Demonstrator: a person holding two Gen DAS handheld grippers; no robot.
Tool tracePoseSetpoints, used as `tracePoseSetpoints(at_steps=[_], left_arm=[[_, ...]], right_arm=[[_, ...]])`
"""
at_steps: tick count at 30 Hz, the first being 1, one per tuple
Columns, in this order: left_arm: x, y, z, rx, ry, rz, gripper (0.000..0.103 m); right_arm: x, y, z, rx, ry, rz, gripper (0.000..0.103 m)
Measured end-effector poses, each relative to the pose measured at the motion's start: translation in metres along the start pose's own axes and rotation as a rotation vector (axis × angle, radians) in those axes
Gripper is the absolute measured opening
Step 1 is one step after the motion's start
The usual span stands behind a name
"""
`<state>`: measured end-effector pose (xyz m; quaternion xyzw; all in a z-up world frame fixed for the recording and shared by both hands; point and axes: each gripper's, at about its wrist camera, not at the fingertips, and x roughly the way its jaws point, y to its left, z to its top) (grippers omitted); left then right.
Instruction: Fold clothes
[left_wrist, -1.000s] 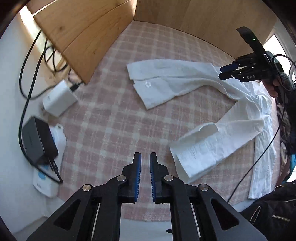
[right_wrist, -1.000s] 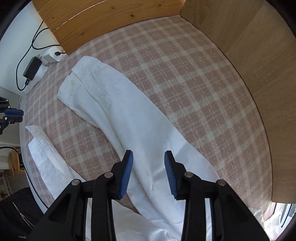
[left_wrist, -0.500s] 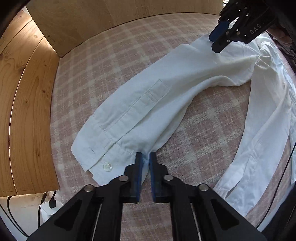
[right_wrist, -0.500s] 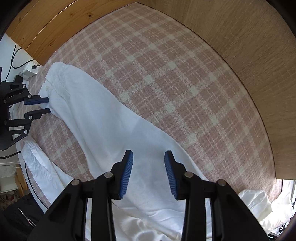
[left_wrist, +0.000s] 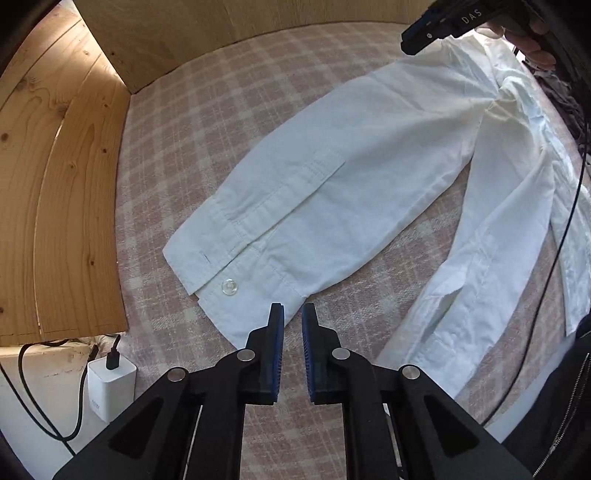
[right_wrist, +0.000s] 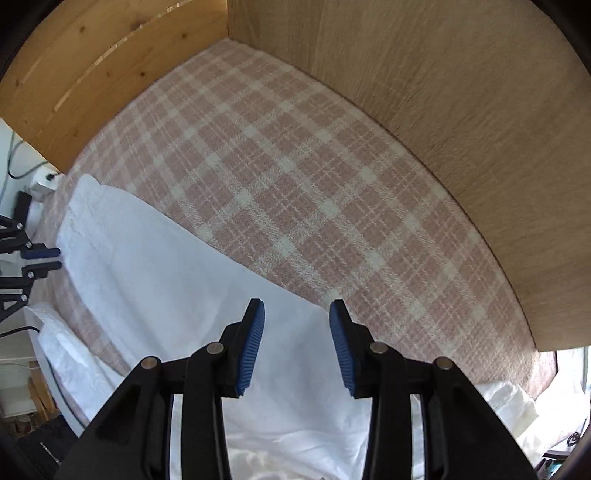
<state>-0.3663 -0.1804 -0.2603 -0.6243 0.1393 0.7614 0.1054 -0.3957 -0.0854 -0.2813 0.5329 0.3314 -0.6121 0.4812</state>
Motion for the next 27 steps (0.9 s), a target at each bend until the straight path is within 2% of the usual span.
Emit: tracePoseSetpoints(at_steps=[1, 2, 3, 5, 8, 11, 14, 16, 17, 18, 21, 23, 25, 27], left_arm=[[-0.011, -0.004, -0.003, 0.001, -0.019, -0.003, 0.025], [-0.021, -0.009, -0.006, 0.004, -0.039, -0.011, 0.035], [-0.03, -0.017, -0.01, 0.014, -0.057, -0.033, 0.036], [-0.045, -0.042, -0.018, 0.053, -0.089, -0.09, 0.036], [-0.047, -0.095, -0.02, 0.157, -0.089, -0.121, 0.037], [-0.035, -0.134, -0.026, 0.263, -0.06, -0.114, 0.037], [-0.017, -0.149, -0.031, 0.321, -0.014, -0.099, 0.037], [-0.003, -0.157, -0.034, 0.353, 0.019, -0.089, 0.036], [0.002, -0.159, -0.034, 0.362, 0.029, -0.079, 0.023], [0.004, -0.158, -0.032, 0.356, 0.036, -0.073, 0.001], [-0.003, -0.154, -0.024, 0.328, 0.033, -0.069, 0.001], [-0.017, -0.148, -0.016, 0.307, 0.002, -0.056, 0.001], [-0.031, -0.137, -0.007, 0.265, -0.028, -0.066, 0.001], [-0.042, -0.124, 0.002, 0.227, -0.051, -0.049, 0.001]], right_arm=[[-0.016, -0.008, -0.007, 0.019, -0.027, 0.023, 0.037], [-0.032, -0.017, -0.017, 0.038, -0.053, 0.032, 0.038], [-0.045, -0.024, -0.03, 0.069, -0.068, 0.025, 0.043], [-0.065, -0.036, -0.059, 0.149, -0.085, 0.0, 0.049], [-0.094, -0.054, -0.102, 0.27, -0.11, -0.038, 0.049], [-0.103, -0.094, -0.167, 0.438, -0.088, -0.06, 0.049], [-0.106, -0.133, -0.232, 0.577, -0.045, -0.058, 0.049], [-0.105, -0.148, -0.261, 0.638, -0.025, -0.069, 0.049], [-0.103, -0.153, -0.27, 0.666, -0.025, -0.07, 0.049], [-0.102, -0.158, -0.276, 0.692, -0.029, -0.07, 0.049], [-0.1, -0.171, -0.286, 0.757, -0.055, -0.073, 0.049], [-0.096, -0.178, -0.287, 0.794, -0.063, -0.035, 0.049], [-0.088, -0.18, -0.281, 0.79, -0.054, -0.004, 0.049], [-0.079, -0.181, -0.274, 0.778, -0.035, -0.015, 0.049]])
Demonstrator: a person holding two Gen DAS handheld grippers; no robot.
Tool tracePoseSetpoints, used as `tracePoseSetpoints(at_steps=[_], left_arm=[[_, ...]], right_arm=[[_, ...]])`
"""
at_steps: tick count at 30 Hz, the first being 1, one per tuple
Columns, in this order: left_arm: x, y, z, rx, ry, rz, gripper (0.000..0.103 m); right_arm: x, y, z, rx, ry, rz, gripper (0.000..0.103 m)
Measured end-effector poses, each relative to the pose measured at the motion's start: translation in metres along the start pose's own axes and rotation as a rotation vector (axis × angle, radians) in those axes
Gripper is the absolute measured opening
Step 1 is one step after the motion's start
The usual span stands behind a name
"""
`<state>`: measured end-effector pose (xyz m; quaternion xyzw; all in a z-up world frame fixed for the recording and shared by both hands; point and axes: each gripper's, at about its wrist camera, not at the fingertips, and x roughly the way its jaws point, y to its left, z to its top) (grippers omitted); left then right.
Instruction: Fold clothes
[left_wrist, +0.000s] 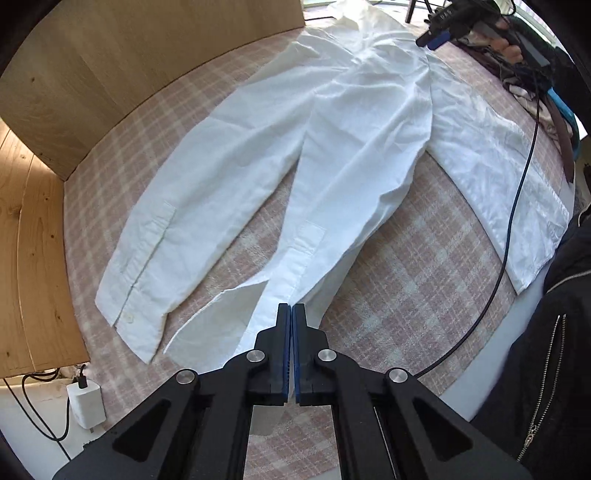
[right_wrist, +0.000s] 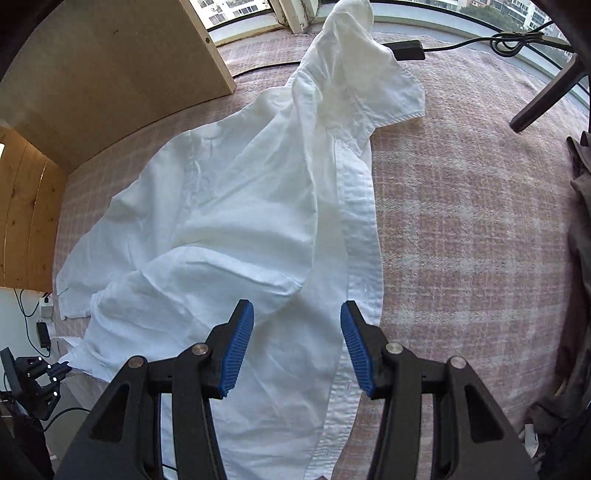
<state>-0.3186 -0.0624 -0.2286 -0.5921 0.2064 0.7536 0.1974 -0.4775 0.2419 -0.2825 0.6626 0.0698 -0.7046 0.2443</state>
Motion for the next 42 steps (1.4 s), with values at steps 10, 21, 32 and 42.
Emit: tracePoseSetpoints(at_steps=[10, 21, 32, 42], left_arm=[[-0.031, 0.089, 0.015, -0.219, -0.104, 0.103, 0.001], [0.058, 0.166, 0.036, -0.328, 0.046, 0.088, 0.001], [0.043, 0.188, -0.003, -0.422, 0.055, 0.126, 0.014], [0.036, 0.149, -0.064, -0.491, 0.033, -0.005, 0.029]], right_arm=[[-0.022, 0.021, 0.04, -0.002, -0.112, 0.14, 0.004], [0.029, 0.09, 0.142, -0.135, -0.127, -0.051, 0.011], [-0.018, 0.138, 0.05, -0.334, -0.184, 0.029, 0.028], [0.035, 0.219, -0.039, -0.738, -0.054, -0.116, 0.028]])
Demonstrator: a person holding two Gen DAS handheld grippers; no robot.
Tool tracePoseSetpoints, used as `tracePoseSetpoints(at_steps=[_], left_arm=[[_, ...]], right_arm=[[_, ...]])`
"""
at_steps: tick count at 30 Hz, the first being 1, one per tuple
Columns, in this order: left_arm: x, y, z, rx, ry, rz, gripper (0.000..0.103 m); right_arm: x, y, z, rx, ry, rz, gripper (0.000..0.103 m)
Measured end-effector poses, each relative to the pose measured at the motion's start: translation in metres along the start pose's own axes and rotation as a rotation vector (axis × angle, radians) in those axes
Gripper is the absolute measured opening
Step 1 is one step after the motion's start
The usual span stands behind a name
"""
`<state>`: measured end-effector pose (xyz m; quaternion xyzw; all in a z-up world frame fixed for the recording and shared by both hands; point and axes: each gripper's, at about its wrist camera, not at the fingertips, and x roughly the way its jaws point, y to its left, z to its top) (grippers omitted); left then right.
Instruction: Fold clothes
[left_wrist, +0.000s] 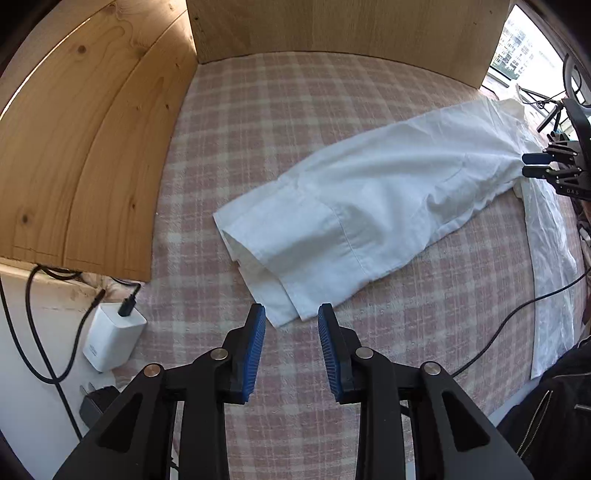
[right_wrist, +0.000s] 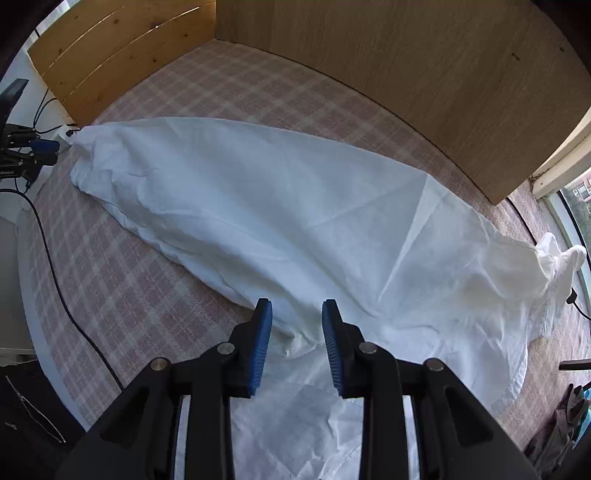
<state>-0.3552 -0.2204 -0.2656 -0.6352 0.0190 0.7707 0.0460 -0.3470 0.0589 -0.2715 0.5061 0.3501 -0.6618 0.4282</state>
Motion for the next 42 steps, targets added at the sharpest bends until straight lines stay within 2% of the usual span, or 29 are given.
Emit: tracePoseSetpoints(at_steps=[2, 5, 9, 10, 11, 12, 15, 18, 21, 23, 28, 32, 36, 42], left_arm=[[0.009, 0.007, 0.003, -0.049, -0.011, -0.011, 0.028], [0.014, 0.021, 0.014, -0.108, -0.054, -0.027, 0.029], [0.021, 0.035, 0.031, -0.149, -0.072, -0.082, 0.027], [0.023, 0.037, 0.035, -0.158, -0.07, -0.095, 0.02], [0.025, 0.039, 0.039, -0.168, -0.069, -0.109, 0.002], [0.025, 0.038, 0.042, -0.162, -0.075, -0.099, 0.0], [0.004, 0.021, 0.046, -0.085, -0.144, 0.004, 0.0], [-0.001, 0.019, 0.05, -0.071, -0.156, 0.03, 0.001], [0.031, 0.039, 0.057, -0.126, -0.03, 0.055, 0.007], [0.041, 0.048, 0.056, -0.151, 0.001, 0.093, 0.006], [0.005, 0.042, 0.048, -0.16, -0.078, 0.035, 0.011], [0.002, 0.024, 0.041, -0.117, -0.062, -0.008, 0.029], [0.011, 0.003, 0.031, -0.105, -0.055, -0.003, 0.027], [0.011, -0.04, 0.018, 0.072, -0.069, 0.052, 0.027]], right_arm=[[0.006, -0.003, -0.003, 0.003, 0.022, -0.025, 0.028], [0.006, -0.009, -0.006, 0.04, 0.045, 0.021, 0.028], [0.007, -0.011, -0.009, 0.047, 0.057, 0.012, 0.029], [0.007, -0.011, -0.01, 0.048, 0.057, 0.011, 0.029], [0.007, -0.011, -0.011, 0.051, 0.055, 0.009, 0.029], [0.007, -0.012, -0.012, 0.054, 0.054, 0.008, 0.029], [0.005, -0.012, -0.014, 0.065, 0.049, 0.005, 0.029], [0.003, -0.014, -0.017, 0.079, 0.047, 0.009, 0.029], [0.005, -0.016, -0.018, 0.088, 0.056, 0.015, 0.033], [0.007, -0.016, -0.018, 0.092, 0.064, 0.017, 0.033], [-0.011, -0.016, -0.024, 0.084, 0.038, 0.01, 0.033], [-0.02, -0.023, -0.023, 0.109, 0.031, 0.028, 0.033], [-0.018, -0.026, -0.023, 0.14, 0.039, 0.039, 0.033], [-0.036, -0.026, -0.041, 0.177, 0.016, 0.031, 0.033]])
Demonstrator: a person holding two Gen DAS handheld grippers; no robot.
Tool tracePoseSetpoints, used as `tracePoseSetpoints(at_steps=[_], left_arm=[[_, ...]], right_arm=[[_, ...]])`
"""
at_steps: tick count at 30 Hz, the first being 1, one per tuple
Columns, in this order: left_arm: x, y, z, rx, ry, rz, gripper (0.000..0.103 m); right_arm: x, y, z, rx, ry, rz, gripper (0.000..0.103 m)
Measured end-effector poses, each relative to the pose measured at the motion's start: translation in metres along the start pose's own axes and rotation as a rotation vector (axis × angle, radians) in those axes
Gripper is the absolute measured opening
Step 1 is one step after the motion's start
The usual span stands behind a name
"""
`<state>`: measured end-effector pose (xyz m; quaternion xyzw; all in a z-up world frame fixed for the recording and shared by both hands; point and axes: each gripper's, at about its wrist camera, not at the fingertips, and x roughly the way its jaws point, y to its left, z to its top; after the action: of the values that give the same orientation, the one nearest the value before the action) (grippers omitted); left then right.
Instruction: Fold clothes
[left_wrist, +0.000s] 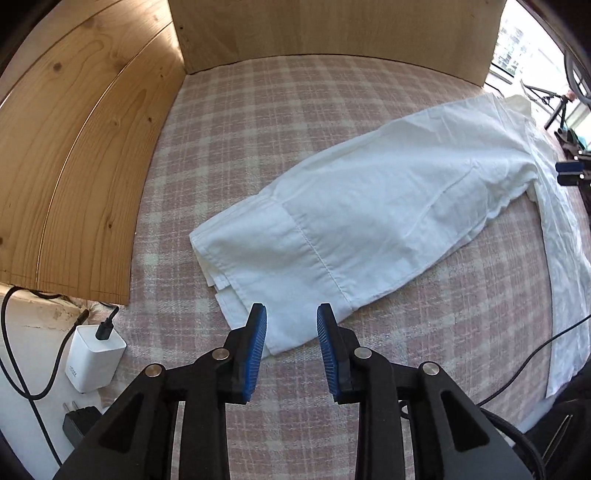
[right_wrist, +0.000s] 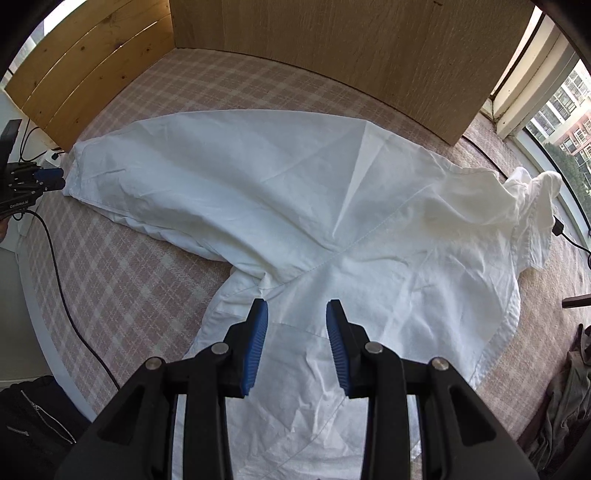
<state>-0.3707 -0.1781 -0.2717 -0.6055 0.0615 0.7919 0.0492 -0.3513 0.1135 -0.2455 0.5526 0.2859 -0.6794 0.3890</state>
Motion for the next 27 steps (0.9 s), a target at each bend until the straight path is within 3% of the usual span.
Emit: tracePoseSetpoints(at_steps=[4, 10, 14, 20, 22, 24, 25, 27], left_arm=[[0.004, -0.011, -0.001, 0.061, -0.001, -0.012, 0.028], [0.027, -0.011, 0.0, 0.081, 0.03, -0.024, 0.026], [0.025, -0.012, 0.002, 0.076, 0.023, -0.026, 0.002], [0.012, -0.005, -0.002, 0.053, -0.001, -0.031, 0.0], [0.008, -0.006, -0.004, 0.055, -0.012, -0.041, 0.002], [0.006, -0.014, -0.004, 0.086, -0.021, -0.048, 0.022], [0.005, -0.018, -0.005, 0.102, -0.025, -0.051, 0.026], [0.007, -0.025, -0.006, 0.145, -0.028, -0.055, 0.028]], right_arm=[[-0.003, 0.018, -0.001, -0.006, -0.007, 0.047, 0.033], [0.024, 0.058, 0.018, -0.118, -0.012, 0.039, 0.033], [0.039, 0.062, 0.03, -0.173, 0.016, -0.036, 0.033], [0.044, 0.05, 0.027, -0.181, 0.083, -0.055, 0.033], [0.047, 0.053, 0.027, -0.201, 0.093, -0.074, 0.033], [0.052, 0.057, 0.029, -0.219, 0.103, -0.084, 0.033], [0.054, 0.058, 0.03, -0.224, 0.108, -0.087, 0.033], [0.059, 0.059, 0.032, -0.226, 0.119, -0.092, 0.033]])
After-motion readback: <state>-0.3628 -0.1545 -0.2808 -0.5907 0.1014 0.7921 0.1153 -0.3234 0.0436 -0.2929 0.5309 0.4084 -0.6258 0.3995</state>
